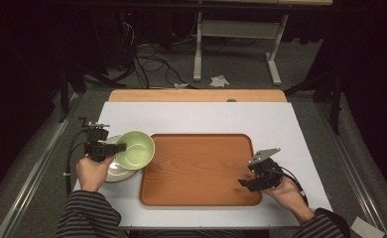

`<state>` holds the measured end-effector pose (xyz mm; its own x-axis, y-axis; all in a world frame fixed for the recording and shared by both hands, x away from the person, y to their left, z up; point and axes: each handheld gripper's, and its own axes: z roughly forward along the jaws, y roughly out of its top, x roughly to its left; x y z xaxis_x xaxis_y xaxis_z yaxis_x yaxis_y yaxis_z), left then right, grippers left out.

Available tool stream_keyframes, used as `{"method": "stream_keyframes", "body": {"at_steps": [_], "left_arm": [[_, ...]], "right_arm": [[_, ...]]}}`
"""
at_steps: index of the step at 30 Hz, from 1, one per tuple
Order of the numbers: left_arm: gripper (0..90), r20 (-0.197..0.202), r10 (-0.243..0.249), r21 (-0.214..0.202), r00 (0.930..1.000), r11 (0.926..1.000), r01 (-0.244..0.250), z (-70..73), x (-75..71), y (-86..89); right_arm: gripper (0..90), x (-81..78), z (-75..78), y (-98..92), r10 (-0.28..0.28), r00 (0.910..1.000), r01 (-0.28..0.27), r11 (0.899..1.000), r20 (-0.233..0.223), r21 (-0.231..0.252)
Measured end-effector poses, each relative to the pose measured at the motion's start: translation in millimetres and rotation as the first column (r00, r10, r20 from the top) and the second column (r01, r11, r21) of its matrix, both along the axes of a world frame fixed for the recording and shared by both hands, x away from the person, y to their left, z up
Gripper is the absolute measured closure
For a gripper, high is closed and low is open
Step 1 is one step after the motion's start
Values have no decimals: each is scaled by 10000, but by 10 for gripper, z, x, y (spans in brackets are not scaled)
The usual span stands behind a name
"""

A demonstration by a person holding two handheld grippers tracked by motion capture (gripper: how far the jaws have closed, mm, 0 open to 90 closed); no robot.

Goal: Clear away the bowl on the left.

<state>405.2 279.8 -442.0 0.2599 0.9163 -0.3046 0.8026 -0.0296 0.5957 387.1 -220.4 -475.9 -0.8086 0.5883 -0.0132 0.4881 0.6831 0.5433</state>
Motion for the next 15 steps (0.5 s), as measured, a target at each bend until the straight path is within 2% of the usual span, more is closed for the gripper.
{"method": "stream_keyframes", "body": {"at_steps": [3,8,15], "left_arm": [[836,90,-163,7,9998,9999,163,27,-3,-43],[836,238,-457,-224,9987,9987,462,68,22,-137],[836,279,-1045,30,9941,9945,1045,114,29,-317]], "right_arm": [[348,-8,0,6,-48,10000,48,10000,14,-43],[348,6,-5,-4,-69,10000,69,10000,-34,-46],[348,2,-5,-1,-79,10000,79,9999,16,-90]]}}
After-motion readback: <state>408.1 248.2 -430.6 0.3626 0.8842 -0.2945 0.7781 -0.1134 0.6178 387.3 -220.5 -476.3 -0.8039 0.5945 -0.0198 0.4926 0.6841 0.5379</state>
